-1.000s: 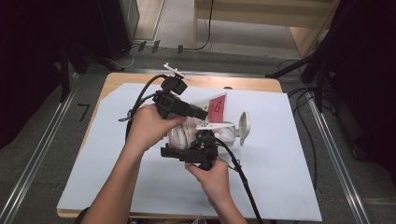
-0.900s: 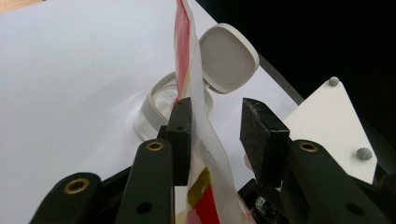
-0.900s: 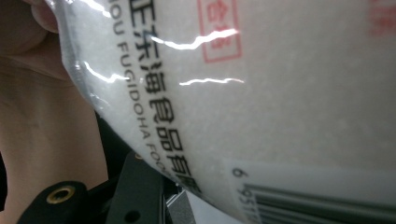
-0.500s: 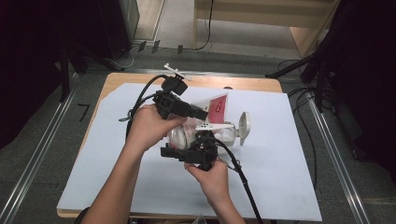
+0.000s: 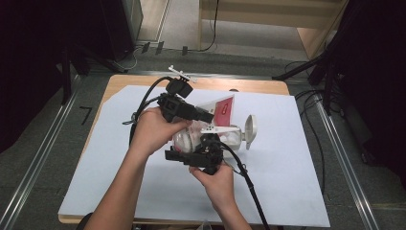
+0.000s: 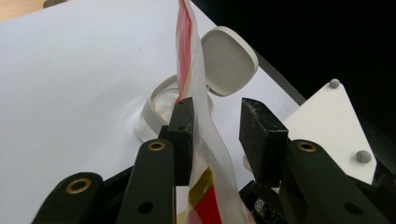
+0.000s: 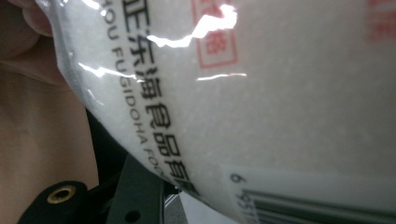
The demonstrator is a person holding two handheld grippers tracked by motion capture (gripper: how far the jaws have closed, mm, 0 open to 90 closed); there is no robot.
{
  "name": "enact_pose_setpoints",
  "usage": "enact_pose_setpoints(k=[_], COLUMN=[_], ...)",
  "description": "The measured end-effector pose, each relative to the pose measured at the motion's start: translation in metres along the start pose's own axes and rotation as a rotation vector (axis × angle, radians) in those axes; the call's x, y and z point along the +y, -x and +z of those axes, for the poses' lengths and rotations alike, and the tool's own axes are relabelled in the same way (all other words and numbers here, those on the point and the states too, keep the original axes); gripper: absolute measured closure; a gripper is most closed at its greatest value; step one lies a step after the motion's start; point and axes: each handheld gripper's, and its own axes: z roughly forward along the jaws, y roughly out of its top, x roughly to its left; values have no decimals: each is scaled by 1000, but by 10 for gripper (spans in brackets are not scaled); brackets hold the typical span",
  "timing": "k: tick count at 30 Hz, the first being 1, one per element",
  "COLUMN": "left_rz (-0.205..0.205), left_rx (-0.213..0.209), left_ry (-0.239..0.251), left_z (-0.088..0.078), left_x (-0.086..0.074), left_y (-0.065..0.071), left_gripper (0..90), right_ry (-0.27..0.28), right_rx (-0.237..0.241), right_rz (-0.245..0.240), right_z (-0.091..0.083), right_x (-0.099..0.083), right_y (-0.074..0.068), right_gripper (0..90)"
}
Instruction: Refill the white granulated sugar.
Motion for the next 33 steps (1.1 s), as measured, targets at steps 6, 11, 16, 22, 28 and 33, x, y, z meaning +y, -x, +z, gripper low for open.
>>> enact_pose_setpoints(k=[6,11,16,22,28,33], left_rz=[-5,-11,-13,-3,-1,8], left_rx=[13,4,4,-11,-12,-15], left_ry=[3,9,5,8,-2,2], left_z=[1,2,3,5,8,9], left_x=[0,0,0,1,2,2], left_y=[-1,-2,-2,0,0,0], left_gripper=[689,692,693,683,672,670], right_ry=[6,5,8,16,20,20], right_rx=[-5,-7,-7,-8,4,3], right_rz=[2,-1,1,4,22,26], right_z=[1,1,1,-2,-7,-8], right_x=[0,0,-1,-2,-2,-2], right_y=[1,2,2,3,6,6], right_gripper=[618,612,590,625,632,632])
